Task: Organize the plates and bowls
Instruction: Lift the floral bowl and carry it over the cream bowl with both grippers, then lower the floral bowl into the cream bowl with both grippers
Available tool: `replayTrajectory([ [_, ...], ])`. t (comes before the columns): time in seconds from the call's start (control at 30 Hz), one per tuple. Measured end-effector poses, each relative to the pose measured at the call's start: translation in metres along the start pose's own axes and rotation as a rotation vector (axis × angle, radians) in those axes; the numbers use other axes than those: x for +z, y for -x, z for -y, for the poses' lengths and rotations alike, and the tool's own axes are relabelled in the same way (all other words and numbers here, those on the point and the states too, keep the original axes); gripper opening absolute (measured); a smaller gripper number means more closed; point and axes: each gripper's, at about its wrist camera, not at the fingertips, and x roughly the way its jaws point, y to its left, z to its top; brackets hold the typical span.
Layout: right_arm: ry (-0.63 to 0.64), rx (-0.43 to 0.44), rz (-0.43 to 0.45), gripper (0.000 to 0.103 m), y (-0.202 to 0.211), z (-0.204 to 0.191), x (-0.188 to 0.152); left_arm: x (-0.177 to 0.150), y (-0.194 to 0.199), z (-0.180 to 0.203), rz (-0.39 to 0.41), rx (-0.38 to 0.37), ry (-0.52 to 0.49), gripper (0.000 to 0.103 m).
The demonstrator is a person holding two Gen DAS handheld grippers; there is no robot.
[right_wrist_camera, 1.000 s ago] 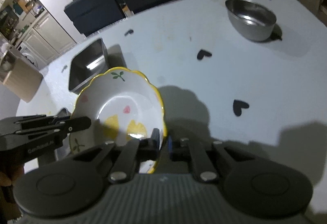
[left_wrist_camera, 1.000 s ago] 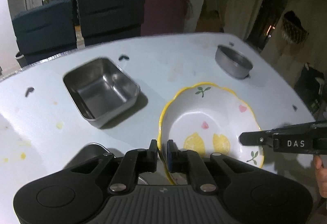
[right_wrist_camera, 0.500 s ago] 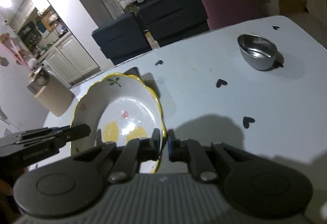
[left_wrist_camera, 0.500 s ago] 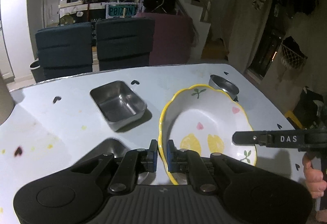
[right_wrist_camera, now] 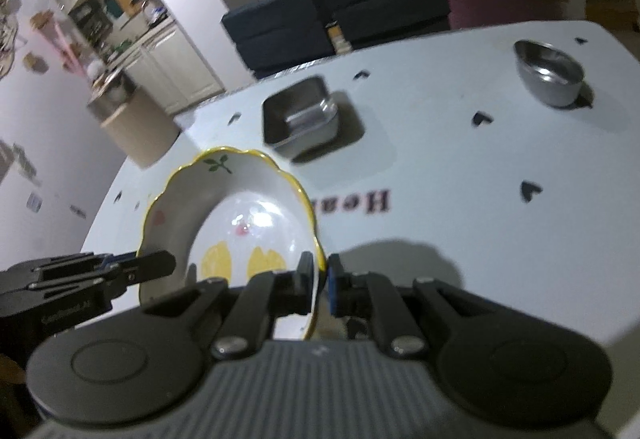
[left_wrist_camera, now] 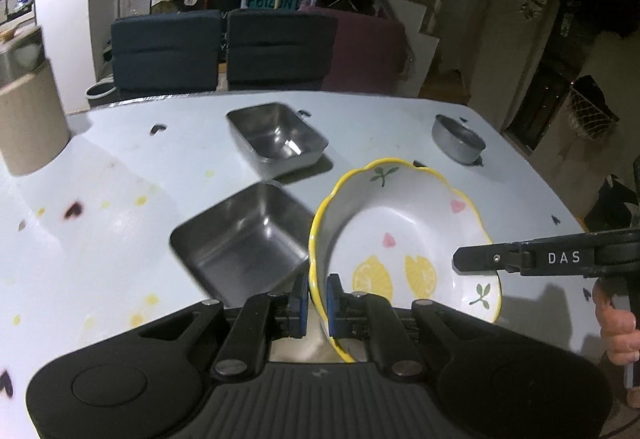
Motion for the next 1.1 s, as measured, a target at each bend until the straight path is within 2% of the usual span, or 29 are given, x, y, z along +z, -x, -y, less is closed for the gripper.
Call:
replayTrajectory([
  [0.37, 0.067, 0.001, -0.119, 0.010, -0.012, -0.021, -0.025, -0.037, -0.001, -0.013, -0.099, -0.006, 0.002, 0.009],
  [0.57, 0.090, -0.013, -0.180, 0.010, -0.022, -0.026, -0.035, -0.046, -0.007, -0.015, -0.146, -0.007, -0.012, 0.010],
  [1.1, 0.133, -0.045, -0.226, 0.010, -0.035, -0.031, -0.042, -0.054, -0.018, -0.011, -0.211, -0.016, -0.060, 0.013],
])
